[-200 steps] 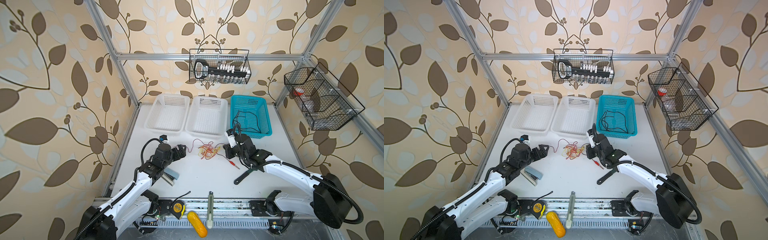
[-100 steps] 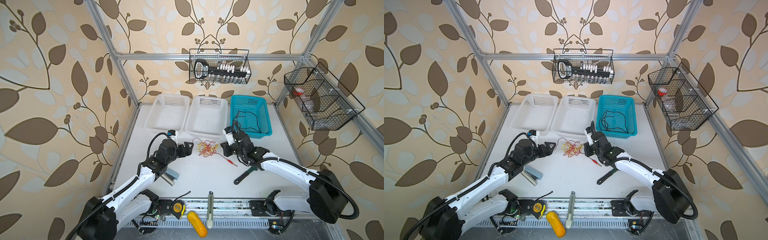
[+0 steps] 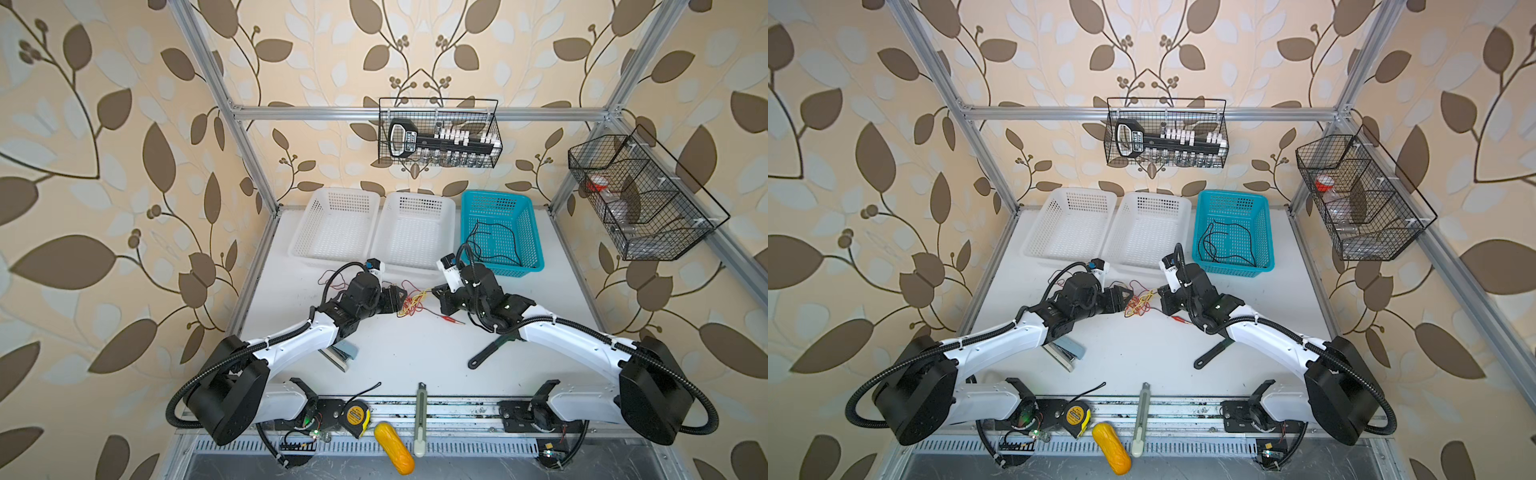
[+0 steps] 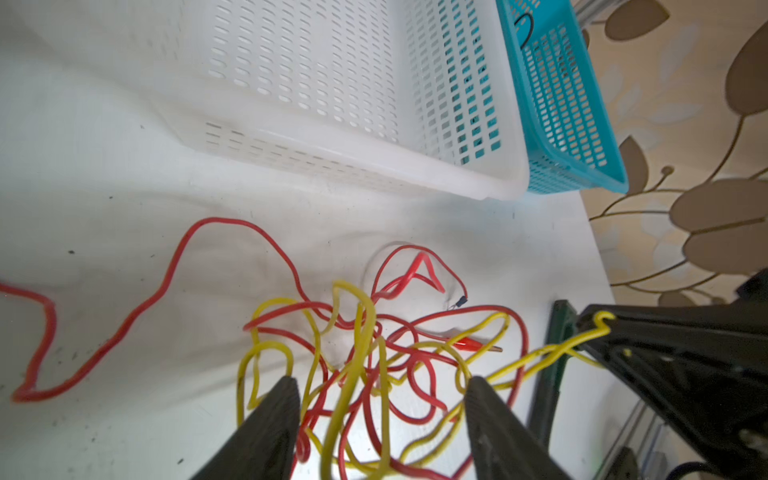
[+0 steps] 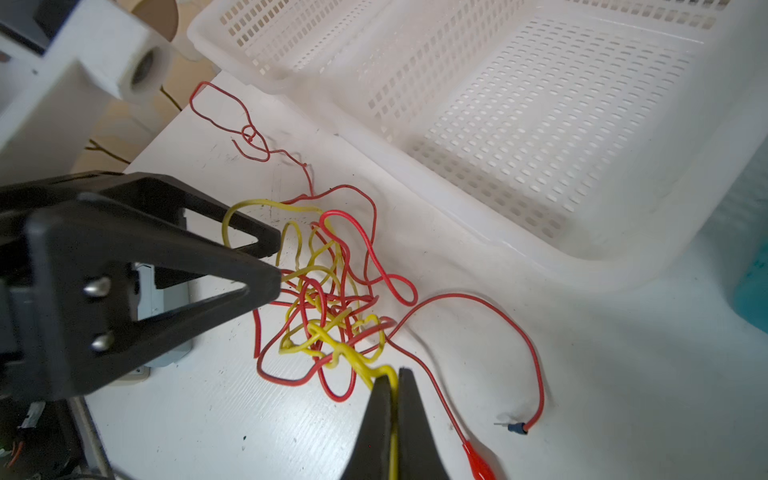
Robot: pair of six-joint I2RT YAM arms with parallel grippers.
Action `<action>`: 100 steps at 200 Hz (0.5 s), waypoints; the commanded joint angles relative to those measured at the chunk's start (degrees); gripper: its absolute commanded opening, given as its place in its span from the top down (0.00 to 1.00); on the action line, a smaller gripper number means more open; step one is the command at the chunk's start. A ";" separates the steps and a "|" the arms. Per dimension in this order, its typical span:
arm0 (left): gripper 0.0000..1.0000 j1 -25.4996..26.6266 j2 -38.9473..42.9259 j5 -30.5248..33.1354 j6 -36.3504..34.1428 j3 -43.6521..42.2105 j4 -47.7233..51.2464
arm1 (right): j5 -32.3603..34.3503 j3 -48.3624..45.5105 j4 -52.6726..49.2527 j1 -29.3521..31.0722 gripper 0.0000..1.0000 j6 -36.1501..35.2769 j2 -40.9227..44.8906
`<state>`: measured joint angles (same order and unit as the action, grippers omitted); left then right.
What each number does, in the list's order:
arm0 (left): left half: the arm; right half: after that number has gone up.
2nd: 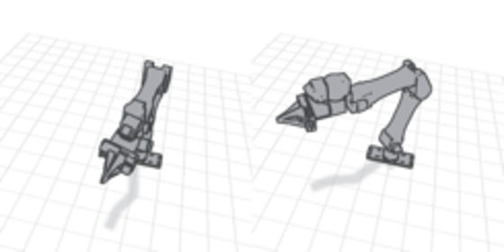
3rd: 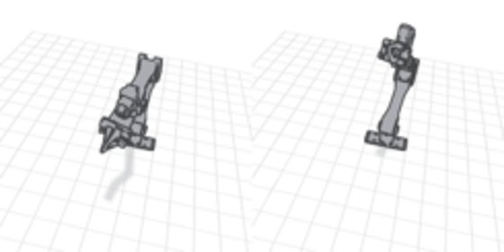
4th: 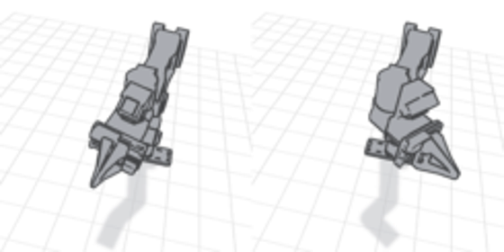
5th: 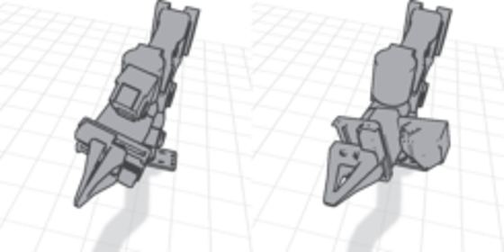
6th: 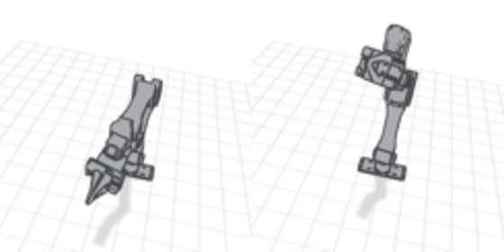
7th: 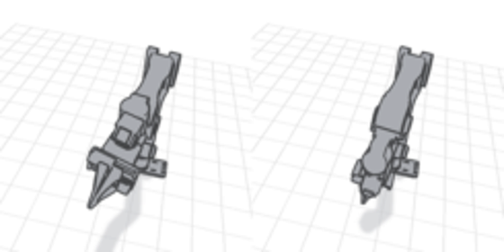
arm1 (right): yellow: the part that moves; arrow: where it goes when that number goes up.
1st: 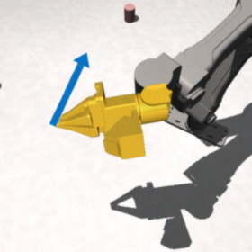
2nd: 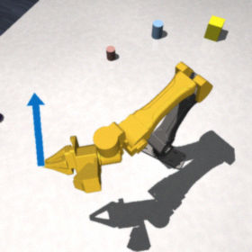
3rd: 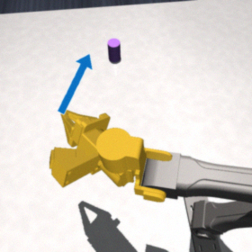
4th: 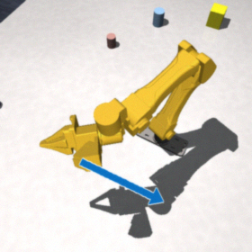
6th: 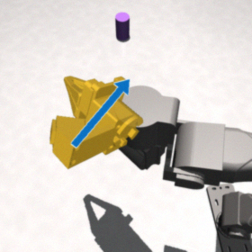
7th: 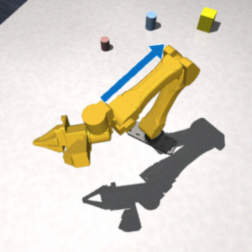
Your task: Untangle the cables
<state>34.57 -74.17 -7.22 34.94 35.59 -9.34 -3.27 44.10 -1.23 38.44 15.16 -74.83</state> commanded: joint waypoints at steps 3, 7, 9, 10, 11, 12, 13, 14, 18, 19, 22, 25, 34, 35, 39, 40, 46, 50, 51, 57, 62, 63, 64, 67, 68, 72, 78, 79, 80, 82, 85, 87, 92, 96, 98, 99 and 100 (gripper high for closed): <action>0.54 0.61 -1.93 -0.69 1.74 2.22 -3.93 | -0.41 0.57 3.67 0.85 1.00 -0.21 0.64; 0.58 0.61 -2.25 -0.60 1.92 2.25 -3.93 | -0.26 0.37 3.92 0.91 1.00 -0.08 0.71; 0.60 0.66 -2.44 -0.67 1.98 2.26 -3.93 | -0.14 0.31 3.97 0.93 1.00 -0.05 0.73; 0.61 0.67 -2.50 -0.68 1.98 2.27 -3.97 | -0.06 0.25 4.01 0.98 1.00 -0.05 0.78; 0.62 0.67 -2.57 -0.73 2.02 2.28 -3.99 | 0.02 0.27 4.03 1.00 1.00 0.00 0.80; 0.62 0.72 -2.65 -0.75 2.04 2.28 -3.96 | 0.11 0.24 4.08 1.02 1.00 0.02 0.81; 0.64 0.74 -2.74 -0.72 2.01 2.28 -3.99 | 0.15 0.17 4.11 1.02 1.00 -0.01 0.86; 0.65 0.71 -2.78 -0.70 2.04 2.29 -4.00 | 0.26 0.19 4.17 1.02 1.00 -0.02 0.89; 0.68 0.78 -2.99 -0.77 2.13 2.35 -4.01 | 0.62 0.02 4.31 1.02 1.00 0.11 0.97; 0.69 0.77 -3.04 -0.77 2.14 2.36 -4.02 | 0.67 0.02 4.35 1.02 1.00 0.12 0.98; 0.72 0.80 -3.22 -0.77 2.22 2.36 -4.02 | 0.90 -0.12 4.51 1.05 1.00 0.18 1.09; 0.75 0.84 -3.31 -0.80 2.24 2.38 -4.02 | 1.16 -0.32 4.59 1.02 1.00 0.21 1.21; 0.86 0.84 -3.67 -0.62 2.33 2.39 -3.75 | 1.81 -0.55 4.72 1.04 1.00 0.31 1.56; 0.87 0.80 -3.69 -0.61 2.33 2.38 -3.71 | 1.84 -0.57 4.69 1.03 1.00 0.27 1.59; 0.93 0.81 -3.77 -0.39 2.33 2.44 -3.45 | 2.19 -0.68 4.70 1.03 1.00 0.29 1.76; 0.94 0.79 -3.82 -0.36 2.33 2.45 -3.38 | 2.33 -0.72 4.68 1.03 1.00 0.30 1.82; 1.00 0.80 -3.94 0.00 2.39 2.61 -2.91 | 2.83 -0.91 4.65 1.05 1.00 0.30 2.13; 1.00 0.80 -3.94 0.31 2.35 2.55 -2.63 | 3.18 -1.01 4.58 1.03 1.00 0.23 2.42; 1.00 0.83 -3.95 0.38 2.43 2.60 -2.57 | 3.31 -1.11 4.62 1.03 1.00 0.23 2.45; 1.00 0.80 -4.03 0.71 2.44 2.50 -2.28 | 4.10 -1.29 4.32 1.01 1.00 0.16 2.78; 1.00 0.80 -4.04 0.97 2.41 2.40 -2.13 | 4.91 -1.42 3.98 1.09 1.00 0.14 3.13; 1.00 0.82 -4.00 1.02 2.41 2.39 -2.11 | 5.14 -1.40 3.88 1.06 1.00 0.14 3.12; 1.00 0.80 -4.03 1.05 2.41 2.38 -2.05 | 5.39 -1.39 3.79 1.04 1.00 0.09 3.16; 1.00 0.80 -3.97 1.12 2.42 2.31 -2.00 | 5.88 -1.46 3.49 0.96 1.00 0.05 3.37; 1.00 0.78 -3.92 1.14 2.42 2.30 -2.00 | 6.07 -1.46 3.46 0.95 1.00 0.09 3.41; 1.00 0.84 -3.89 1.33 2.42 2.16 -1.92 | 6.76 -1.55 3.21 1.03 1.00 0.05 3.60; 1.00 0.81 -3.81 1.58 2.49 2.03 -1.70 | 8.06 -1.81 2.67 1.00 1.00 -0.12 4.05; 1.00 0.83 -3.71 1.64 2.50 1.98 -1.63 | 8.39 -1.81 2.52 0.97 1.00 -0.17 4.06; 1.00 0.84 -3.66 1.75 2.50 1.96 -1.59 | 8.64 -1.86 2.32 0.96 1.00 -0.19 4.11; 1.00 0.85 -3.65 1.90 2.50 1.90 -1.50 | 9.27 -1.92 2.08 1.01 1.00 -0.23 4.19; 1.00 0.85 -3.54 2.17 2.50 1.86 -1.27 | 10.16 -2.03 1.63 0.97 1.00 -0.30 4.43; 1.00 0.79 -3.46 2.42 2.57 1.81 -1.04 | 10.73 -2.09 1.40 0.97 1.00 -0.32 4.54; 1.00 0.77 -3.30 3.05 2.52 1.76 -0.51 | 12.17 -2.16 0.65 0.98 1.00 -0.52 4.87; 1.00 0.77 -3.14 3.61 2.50 1.69 0.05 | 13.21 -2.30 0.01 0.80 1.00 -0.56 5.16; 1.00 0.79 -3.05 3.86 2.50 1.68 0.36 | 13.82 -2.40 -0.28 0.71 1.00 -0.57 5.25; 1.00 0.78 -3.03 4.05 2.46 1.67 0.50 | 14.12 -2.42 -0.49 0.65 1.00 -0.61 5.28; 1.00 0.77 -2.97 4.19 2.44 1.67 0.66 | 14.41 -2.47 -0.68 0.66 1.00 -0.63 5.33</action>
<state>34.98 -78.15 -7.11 37.71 36.47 -11.88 2.37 42.78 -0.36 39.44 15.14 -72.05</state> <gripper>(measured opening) 0.054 0.048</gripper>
